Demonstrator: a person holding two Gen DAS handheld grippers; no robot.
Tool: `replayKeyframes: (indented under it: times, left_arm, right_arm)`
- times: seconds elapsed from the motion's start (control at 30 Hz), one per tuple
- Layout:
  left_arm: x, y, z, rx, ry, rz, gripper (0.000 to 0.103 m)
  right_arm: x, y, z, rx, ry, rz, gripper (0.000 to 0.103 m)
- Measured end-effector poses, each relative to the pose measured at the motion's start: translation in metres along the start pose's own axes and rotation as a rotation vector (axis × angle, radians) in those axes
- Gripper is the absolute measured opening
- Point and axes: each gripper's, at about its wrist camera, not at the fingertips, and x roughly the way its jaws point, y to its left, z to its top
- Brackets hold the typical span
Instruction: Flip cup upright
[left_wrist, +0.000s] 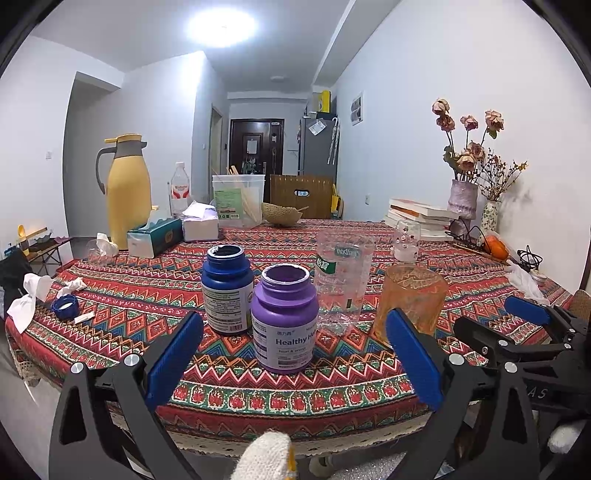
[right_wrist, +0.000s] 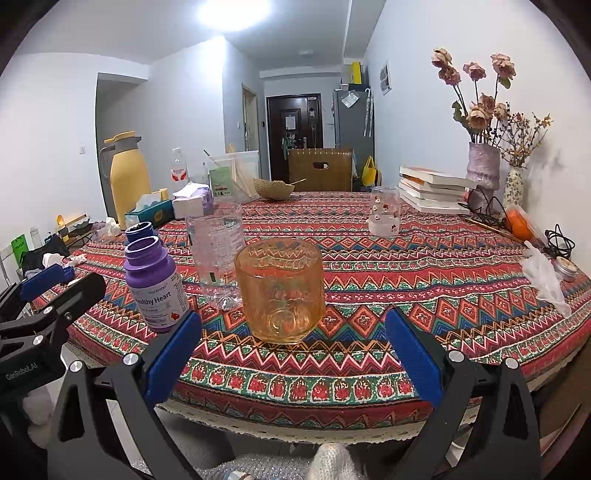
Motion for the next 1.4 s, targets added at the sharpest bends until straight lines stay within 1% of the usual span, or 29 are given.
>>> replayKeyframes:
  times: [0.73, 1.4]
  left_arm:
    - [-0.0010, 0.0033, 0.0008, -0.008, 0.001, -0.002, 0.096]
    - [-0.0071, 0.0038, 0.0012, -0.007, -0.014, -0.011, 0.096]
  right_arm:
    - [-0.0023, 0.0036, 0.0014, -0.014, -0.014, -0.011, 0.096]
    - [-0.0098, 0.0062, 0.0038, -0.027, -0.038, -0.011, 0.096]
